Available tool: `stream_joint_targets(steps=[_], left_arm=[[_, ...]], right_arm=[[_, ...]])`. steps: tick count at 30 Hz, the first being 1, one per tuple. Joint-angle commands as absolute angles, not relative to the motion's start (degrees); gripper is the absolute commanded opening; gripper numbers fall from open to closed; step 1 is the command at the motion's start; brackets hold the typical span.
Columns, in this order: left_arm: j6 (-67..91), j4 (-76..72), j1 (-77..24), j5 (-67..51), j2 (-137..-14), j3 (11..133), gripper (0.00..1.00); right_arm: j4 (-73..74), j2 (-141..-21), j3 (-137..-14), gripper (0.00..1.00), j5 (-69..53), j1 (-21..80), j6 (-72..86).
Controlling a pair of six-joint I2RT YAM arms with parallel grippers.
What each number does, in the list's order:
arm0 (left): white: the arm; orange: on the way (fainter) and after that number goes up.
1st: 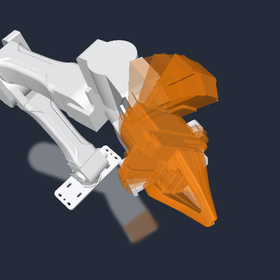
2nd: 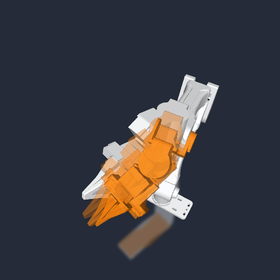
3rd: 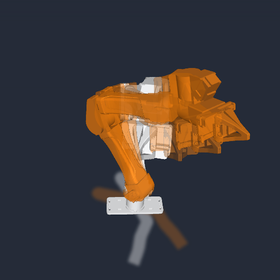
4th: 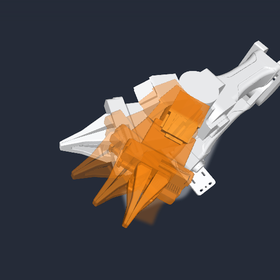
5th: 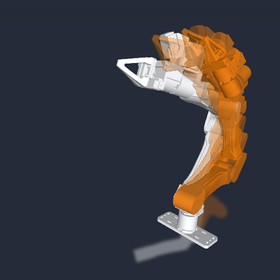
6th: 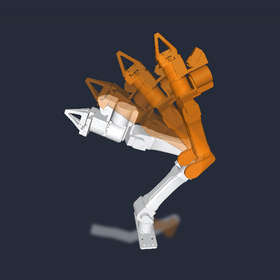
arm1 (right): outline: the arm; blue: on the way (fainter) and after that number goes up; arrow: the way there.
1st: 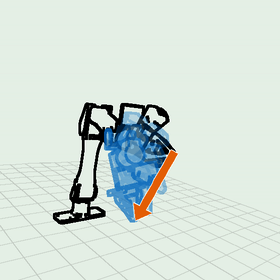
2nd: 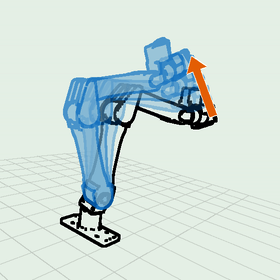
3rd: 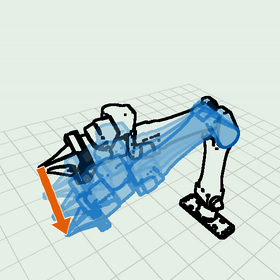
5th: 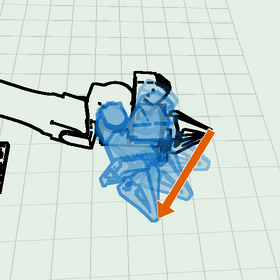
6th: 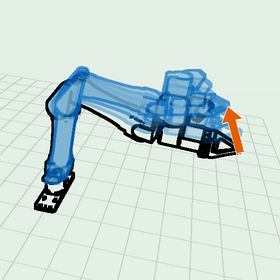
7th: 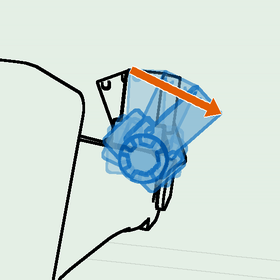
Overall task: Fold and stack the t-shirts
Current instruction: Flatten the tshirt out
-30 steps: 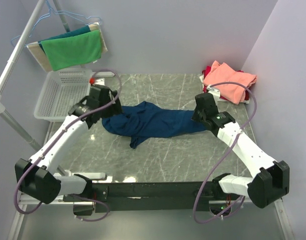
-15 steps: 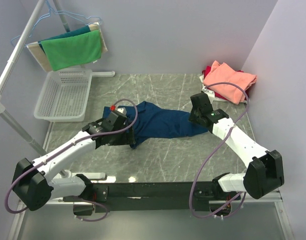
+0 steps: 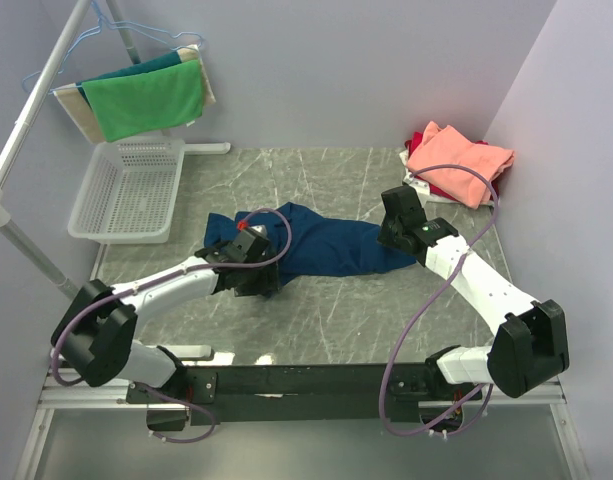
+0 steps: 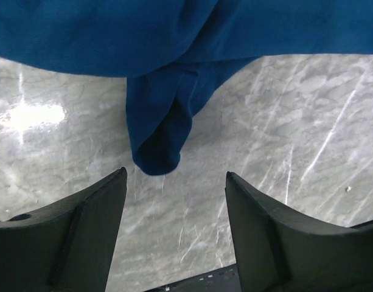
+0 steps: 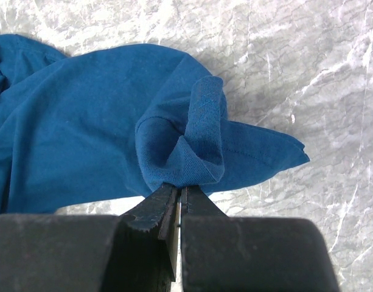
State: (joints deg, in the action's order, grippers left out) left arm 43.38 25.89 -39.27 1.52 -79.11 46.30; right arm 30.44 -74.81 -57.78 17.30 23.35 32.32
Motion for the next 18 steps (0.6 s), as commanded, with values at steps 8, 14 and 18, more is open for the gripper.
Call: stream_joint_targets(steps=[8,14,18], left_arm=[[45.70,25.40,-39.81,5.88,-82.71,48.60,0.55],[47.11,23.12,-39.81,8.52,-83.50,47.64,0.52],[47.55,21.45,-39.82,8.27,-84.99,47.55,0.49]], right_arm=[[29.27,-75.59,-60.12,0.00,18.46,22.33,31.11],[28.92,-76.29,-60.64,0.00,17.58,21.97,30.59],[29.18,-76.38,-61.17,0.00,17.67,21.89,30.24]])
